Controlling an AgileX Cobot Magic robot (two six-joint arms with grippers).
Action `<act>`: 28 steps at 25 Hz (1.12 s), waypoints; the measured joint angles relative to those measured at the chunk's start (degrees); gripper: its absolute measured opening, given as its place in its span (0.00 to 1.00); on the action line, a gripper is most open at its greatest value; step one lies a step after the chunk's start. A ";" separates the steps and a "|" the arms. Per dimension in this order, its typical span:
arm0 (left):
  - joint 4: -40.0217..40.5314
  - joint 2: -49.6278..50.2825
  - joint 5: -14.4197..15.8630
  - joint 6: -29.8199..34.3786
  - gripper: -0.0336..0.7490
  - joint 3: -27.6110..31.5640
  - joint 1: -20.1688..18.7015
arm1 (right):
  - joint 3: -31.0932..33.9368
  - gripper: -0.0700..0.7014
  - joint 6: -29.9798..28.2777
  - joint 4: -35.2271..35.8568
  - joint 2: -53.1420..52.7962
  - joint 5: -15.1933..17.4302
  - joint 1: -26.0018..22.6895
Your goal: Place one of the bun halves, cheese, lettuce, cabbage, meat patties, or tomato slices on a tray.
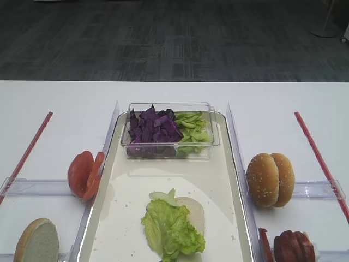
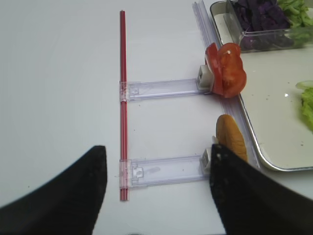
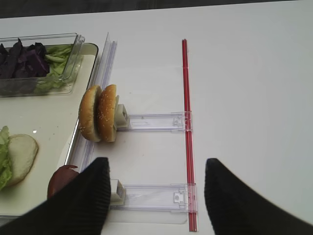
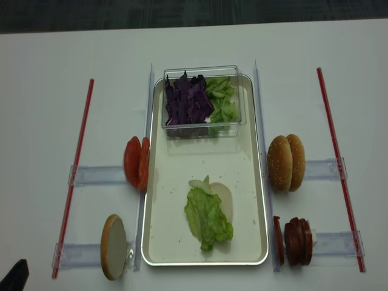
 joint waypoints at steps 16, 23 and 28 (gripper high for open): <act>0.00 0.00 0.00 0.00 0.60 0.00 0.00 | 0.00 0.68 0.00 0.00 0.00 0.00 0.00; 0.00 0.00 0.00 0.00 0.60 0.00 0.00 | 0.00 0.68 0.00 0.00 0.00 0.00 0.00; 0.00 0.00 0.00 0.00 0.60 0.00 0.00 | 0.00 0.68 0.00 0.00 0.00 0.00 0.00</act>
